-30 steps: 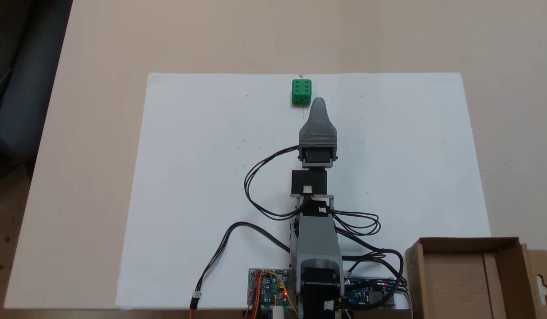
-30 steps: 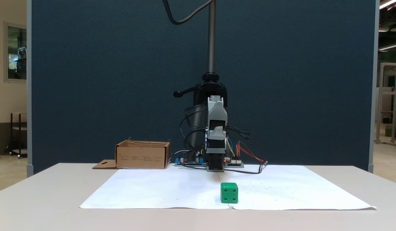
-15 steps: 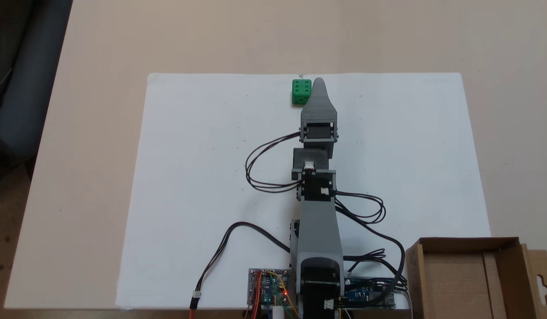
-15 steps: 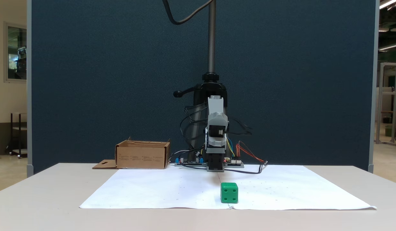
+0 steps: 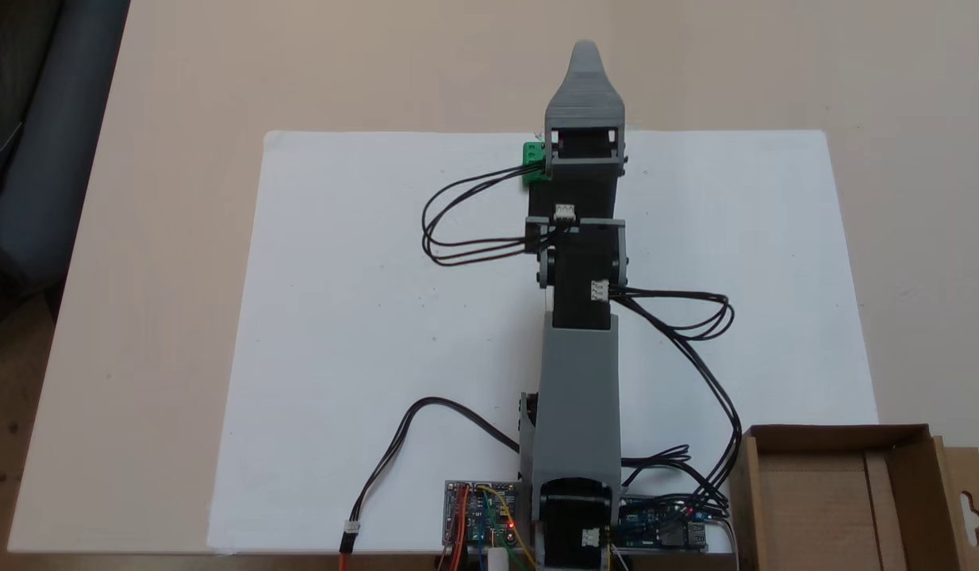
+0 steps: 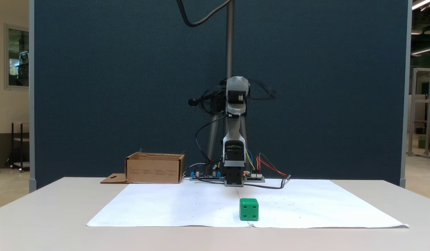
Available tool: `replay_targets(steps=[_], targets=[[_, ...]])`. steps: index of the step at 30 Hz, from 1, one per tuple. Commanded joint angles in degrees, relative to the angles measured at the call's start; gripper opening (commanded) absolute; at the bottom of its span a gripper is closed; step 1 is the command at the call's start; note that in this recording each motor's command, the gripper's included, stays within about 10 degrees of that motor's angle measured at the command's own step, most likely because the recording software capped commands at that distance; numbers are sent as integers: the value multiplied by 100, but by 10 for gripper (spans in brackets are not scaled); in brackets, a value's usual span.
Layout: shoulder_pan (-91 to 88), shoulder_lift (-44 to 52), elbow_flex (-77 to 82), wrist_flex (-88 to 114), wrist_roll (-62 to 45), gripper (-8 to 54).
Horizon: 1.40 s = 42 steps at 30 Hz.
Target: Grasp a green dice and put it in the bin.
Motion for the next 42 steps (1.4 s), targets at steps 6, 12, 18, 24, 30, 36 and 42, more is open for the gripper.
replay_targets(steps=[6, 12, 18, 24, 30, 36, 42], targets=[[0, -1652, -3023, 2556, 255, 417], [-35, -1644, -3076, 4445, 264, 417], [-35, -2083, -3639, 6203, 378, 416], [-9, -2531, -3639, 7478, 765, 416], [0, -2707, -3814, 7891, 826, 415], [-158, -3155, -4368, 7943, 888, 412], [-422, -3911, -5115, 7952, 1195, 412]])
